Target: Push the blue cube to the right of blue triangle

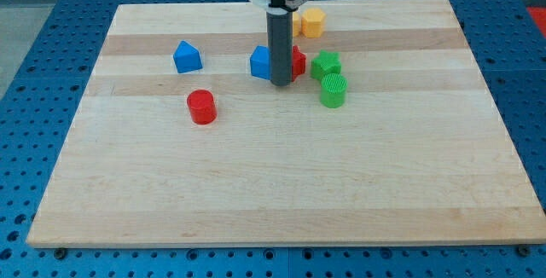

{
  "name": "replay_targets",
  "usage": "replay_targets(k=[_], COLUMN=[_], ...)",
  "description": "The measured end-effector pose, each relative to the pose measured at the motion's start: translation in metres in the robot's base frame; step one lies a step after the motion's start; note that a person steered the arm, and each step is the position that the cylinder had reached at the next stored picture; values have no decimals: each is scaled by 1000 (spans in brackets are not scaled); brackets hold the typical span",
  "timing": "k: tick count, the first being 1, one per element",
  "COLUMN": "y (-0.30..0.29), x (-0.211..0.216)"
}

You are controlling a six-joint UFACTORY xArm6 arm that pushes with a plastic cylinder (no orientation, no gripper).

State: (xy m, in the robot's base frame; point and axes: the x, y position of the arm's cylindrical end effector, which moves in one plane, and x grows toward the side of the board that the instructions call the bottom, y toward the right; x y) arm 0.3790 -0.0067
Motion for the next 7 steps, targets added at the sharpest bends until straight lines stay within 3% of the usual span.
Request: replay_targets(k=[5, 7], y=[-47, -19], x=[-30, -43])
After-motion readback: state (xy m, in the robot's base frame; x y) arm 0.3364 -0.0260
